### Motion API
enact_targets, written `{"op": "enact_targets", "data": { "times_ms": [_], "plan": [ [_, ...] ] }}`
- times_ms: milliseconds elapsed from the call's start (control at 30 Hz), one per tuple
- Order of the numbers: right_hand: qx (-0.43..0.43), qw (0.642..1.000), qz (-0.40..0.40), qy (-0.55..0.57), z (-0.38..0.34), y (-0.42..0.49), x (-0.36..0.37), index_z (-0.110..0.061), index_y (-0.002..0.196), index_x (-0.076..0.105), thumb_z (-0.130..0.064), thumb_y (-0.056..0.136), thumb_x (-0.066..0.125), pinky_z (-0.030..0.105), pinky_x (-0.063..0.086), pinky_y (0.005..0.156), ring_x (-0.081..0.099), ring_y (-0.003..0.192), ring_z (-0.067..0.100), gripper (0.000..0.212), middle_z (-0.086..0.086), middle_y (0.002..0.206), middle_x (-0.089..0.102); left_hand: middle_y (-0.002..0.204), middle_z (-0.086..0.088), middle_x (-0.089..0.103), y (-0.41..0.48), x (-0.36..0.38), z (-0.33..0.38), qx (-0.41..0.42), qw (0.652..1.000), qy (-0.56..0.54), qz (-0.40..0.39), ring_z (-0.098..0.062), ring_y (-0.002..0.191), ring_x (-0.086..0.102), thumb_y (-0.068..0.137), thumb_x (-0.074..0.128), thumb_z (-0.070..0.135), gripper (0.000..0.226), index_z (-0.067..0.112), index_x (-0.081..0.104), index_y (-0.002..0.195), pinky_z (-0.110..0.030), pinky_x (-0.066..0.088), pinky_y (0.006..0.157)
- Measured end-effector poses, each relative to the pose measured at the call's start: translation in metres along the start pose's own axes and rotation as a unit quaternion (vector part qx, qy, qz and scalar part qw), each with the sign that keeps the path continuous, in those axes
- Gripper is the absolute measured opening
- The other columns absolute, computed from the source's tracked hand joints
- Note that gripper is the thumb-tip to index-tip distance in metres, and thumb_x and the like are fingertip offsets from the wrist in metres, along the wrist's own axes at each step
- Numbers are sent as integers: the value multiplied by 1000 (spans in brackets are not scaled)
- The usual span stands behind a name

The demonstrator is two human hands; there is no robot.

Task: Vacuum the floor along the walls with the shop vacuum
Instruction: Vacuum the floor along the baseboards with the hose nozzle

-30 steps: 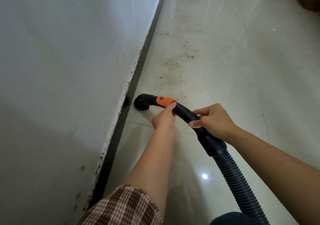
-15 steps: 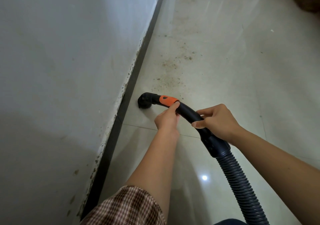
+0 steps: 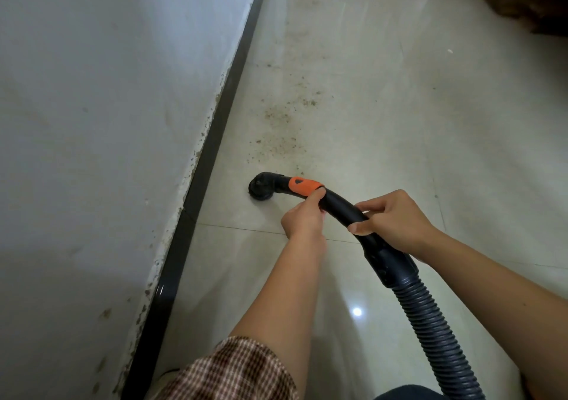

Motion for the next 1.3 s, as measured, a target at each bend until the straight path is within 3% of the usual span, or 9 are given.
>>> {"op": "enact_targets", "data": {
  "times_ms": [300,433,733,1100,1300],
  "plan": [
    [35,999,7,17,22,-13,-17,-20,90,80,-3,69,78,42,62,73,68,59,23,26,7,74,76,73,1,71,-10,7,-25,-7,1000,14,3,-11,71,69,73,83,13,19,12,64,75,-20,47,60],
    [43,998,21,28,33,-19,-29,-21,88,79,-4,69,79,42,62,72,69,58,23,26,7,73,76,71,1,71,-14,17,-37,-15,1000,27,-5,-10,69,69,73,83,12,19,12,64,75,-19,48,58],
    [60,997,33,33,57,-37,-51,-22,83,79,-2,69,77,38,61,69,68,57,21,24,8,71,75,85,-5,73,-23,32,-67,-35,997,58,-29,-17,81,72,74,83,11,18,10,66,80,-22,50,68],
    [73,996,24,47,84,-57,-62,-22,86,80,-1,69,77,26,55,57,69,55,19,26,7,70,75,90,-6,74,-38,28,-92,-47,993,97,-38,-14,77,72,75,82,13,19,11,66,84,-21,50,69],
    [52,997,3,51,77,-54,-41,-24,84,80,-4,68,79,28,57,60,71,59,20,25,5,70,75,75,-2,74,-36,10,-78,-21,996,79,-36,-7,63,72,76,80,6,16,8,66,83,-19,52,66]
  ]
}}
Point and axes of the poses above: each hand's wrist, its own y-axis towards the middle knuckle, its own x-axis out of the palm, z = x × y, the point moved 8 cm from there along y, towards the middle knuckle
